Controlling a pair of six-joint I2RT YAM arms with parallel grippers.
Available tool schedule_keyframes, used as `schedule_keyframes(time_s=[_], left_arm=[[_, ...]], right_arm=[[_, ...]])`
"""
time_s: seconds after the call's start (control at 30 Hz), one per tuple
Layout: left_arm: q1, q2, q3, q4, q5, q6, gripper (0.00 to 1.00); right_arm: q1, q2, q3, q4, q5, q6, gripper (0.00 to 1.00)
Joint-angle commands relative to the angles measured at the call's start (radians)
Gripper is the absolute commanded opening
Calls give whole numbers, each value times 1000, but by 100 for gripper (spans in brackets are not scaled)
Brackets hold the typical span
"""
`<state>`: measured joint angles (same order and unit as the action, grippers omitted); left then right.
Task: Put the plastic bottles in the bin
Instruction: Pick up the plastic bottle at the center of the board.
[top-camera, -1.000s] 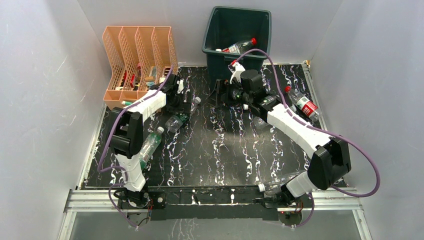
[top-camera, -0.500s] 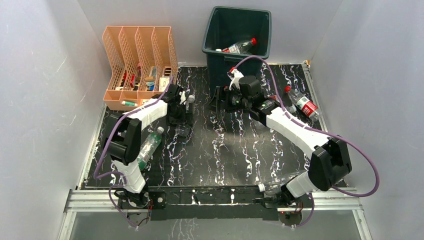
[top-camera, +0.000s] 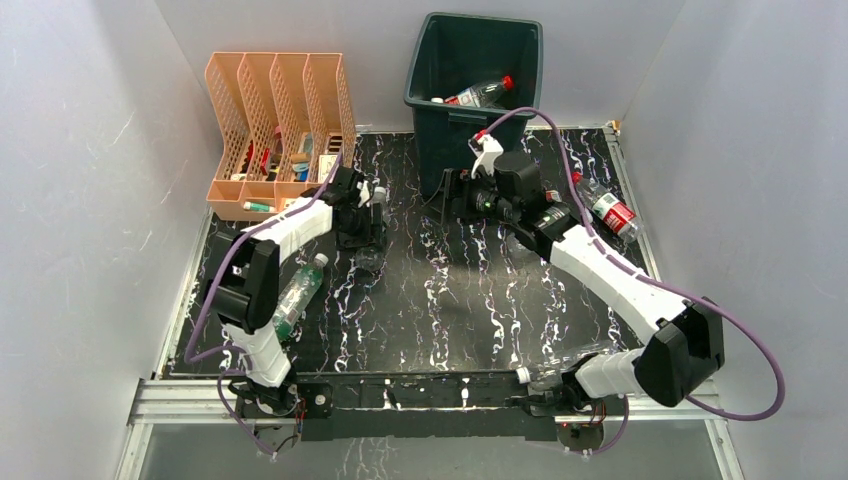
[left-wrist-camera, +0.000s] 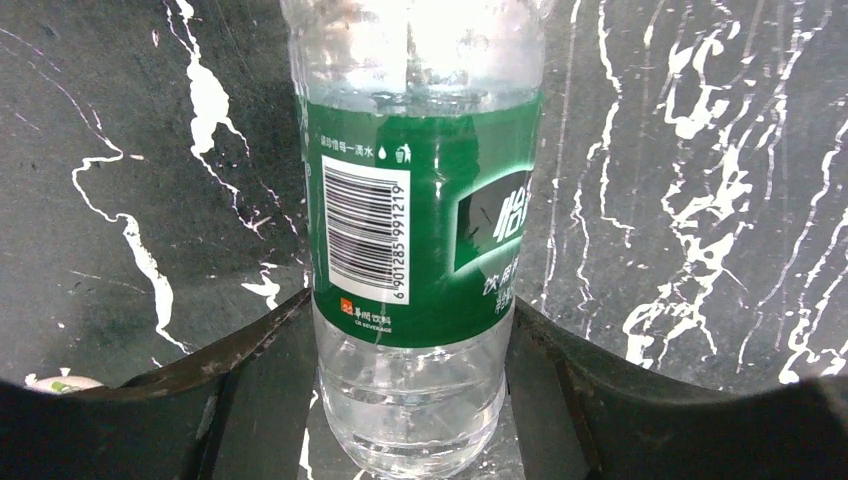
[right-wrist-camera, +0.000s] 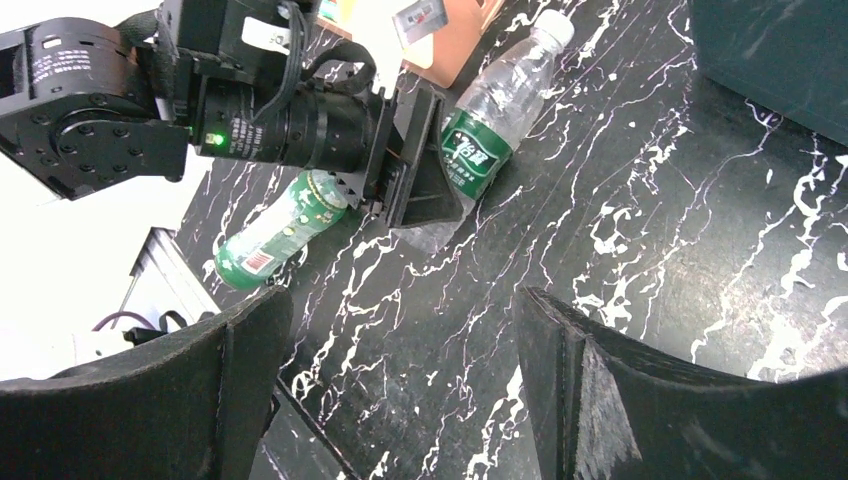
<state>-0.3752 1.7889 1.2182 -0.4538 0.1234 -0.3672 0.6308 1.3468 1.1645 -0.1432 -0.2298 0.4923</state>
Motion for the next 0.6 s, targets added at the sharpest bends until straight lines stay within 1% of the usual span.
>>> schedule_keyframes(time_s=[0.0,0.13,0.23,0.43,0.57], left_arm=[[-4,-99,42,-35,36,-19,53],[-4,-140,89,-55,56,-32,54],[-4,-165,154,-81,77,-42,54],[-4,-192,353,-139,123,-61,55],[-4,-169,514,-168,146,-71,56]], right_arm=[[6,-70,-12,-14,28,-6,91],[6,-108,-21,-38,38,-6,91],[6,-140,-26,-62,48,-6,91],[6,-206,-37,-116,71,-8,91],[6,-249,-57,-147,75,-6,90]])
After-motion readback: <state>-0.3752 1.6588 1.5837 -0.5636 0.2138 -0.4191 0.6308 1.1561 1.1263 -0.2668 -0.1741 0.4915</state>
